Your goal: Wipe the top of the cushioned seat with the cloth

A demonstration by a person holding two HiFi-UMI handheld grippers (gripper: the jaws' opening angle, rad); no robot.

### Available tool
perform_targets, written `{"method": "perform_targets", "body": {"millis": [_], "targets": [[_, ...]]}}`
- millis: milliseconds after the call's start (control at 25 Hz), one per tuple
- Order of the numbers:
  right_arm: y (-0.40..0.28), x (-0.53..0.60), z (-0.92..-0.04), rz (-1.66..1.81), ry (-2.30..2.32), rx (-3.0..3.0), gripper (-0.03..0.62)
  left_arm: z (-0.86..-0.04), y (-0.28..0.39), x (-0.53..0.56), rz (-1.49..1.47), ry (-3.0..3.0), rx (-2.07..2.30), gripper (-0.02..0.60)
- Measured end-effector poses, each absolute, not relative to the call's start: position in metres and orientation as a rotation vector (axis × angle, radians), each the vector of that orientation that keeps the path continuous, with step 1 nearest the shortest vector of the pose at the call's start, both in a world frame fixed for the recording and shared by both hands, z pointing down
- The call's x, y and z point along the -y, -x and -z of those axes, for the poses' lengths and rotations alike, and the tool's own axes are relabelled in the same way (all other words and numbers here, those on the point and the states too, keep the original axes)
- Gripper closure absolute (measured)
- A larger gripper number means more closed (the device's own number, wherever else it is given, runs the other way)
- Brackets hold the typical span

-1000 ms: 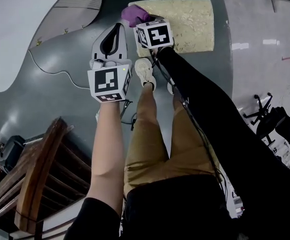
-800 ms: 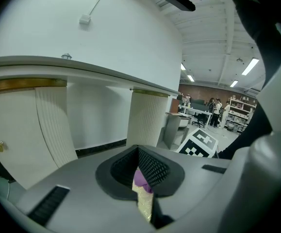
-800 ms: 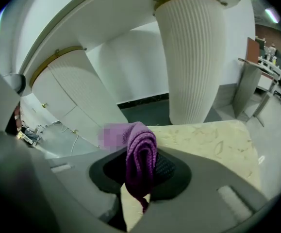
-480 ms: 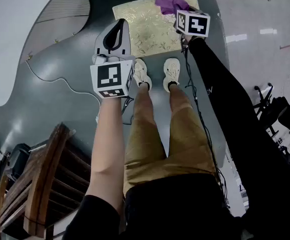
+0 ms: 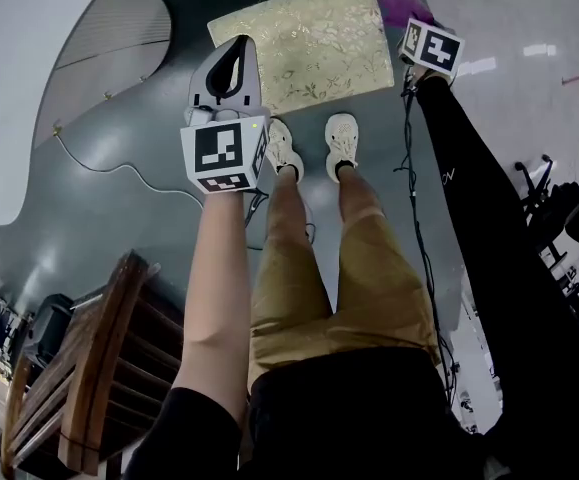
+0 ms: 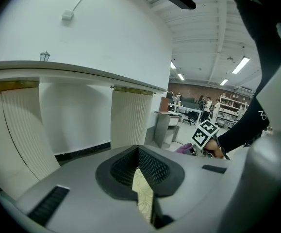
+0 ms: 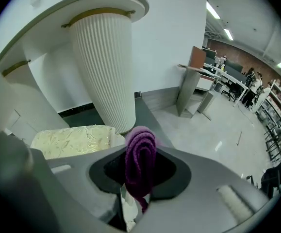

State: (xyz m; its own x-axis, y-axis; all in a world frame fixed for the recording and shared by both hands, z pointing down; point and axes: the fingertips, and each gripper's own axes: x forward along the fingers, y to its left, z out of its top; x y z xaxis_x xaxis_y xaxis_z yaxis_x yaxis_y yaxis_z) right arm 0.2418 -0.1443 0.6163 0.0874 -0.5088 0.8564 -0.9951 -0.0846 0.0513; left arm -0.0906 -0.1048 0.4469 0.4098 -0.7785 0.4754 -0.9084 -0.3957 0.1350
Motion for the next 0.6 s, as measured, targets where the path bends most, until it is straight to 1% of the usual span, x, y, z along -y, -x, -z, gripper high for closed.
{"method": "perform_targets", "body": {"millis": [160,320,440,600], "targets": [[-0.233,0.138,-0.6,-0.882,-1.685,1.556,0.511,-0.446,0.096,0.102,-0.458,-2.287,1.461,0.575],[-0.19,0.138,-0.58,-0.882,-1.656,1.701,0.511,-0.443,0.111,0.098,-0.45,-2.268,1.493,0.575],[-0.13,0.141,-0.571,-0.899,-1.573,1.872,0.511,-0.441,0.129,0.093,-0.45,-2.254,1.521,0.575],[-0.027,0.125,-0.557,-0.959,-1.371,2.086,0.511,-0.436,0.154,0.076,-0.442,-2.231,1.559,0.575]]}}
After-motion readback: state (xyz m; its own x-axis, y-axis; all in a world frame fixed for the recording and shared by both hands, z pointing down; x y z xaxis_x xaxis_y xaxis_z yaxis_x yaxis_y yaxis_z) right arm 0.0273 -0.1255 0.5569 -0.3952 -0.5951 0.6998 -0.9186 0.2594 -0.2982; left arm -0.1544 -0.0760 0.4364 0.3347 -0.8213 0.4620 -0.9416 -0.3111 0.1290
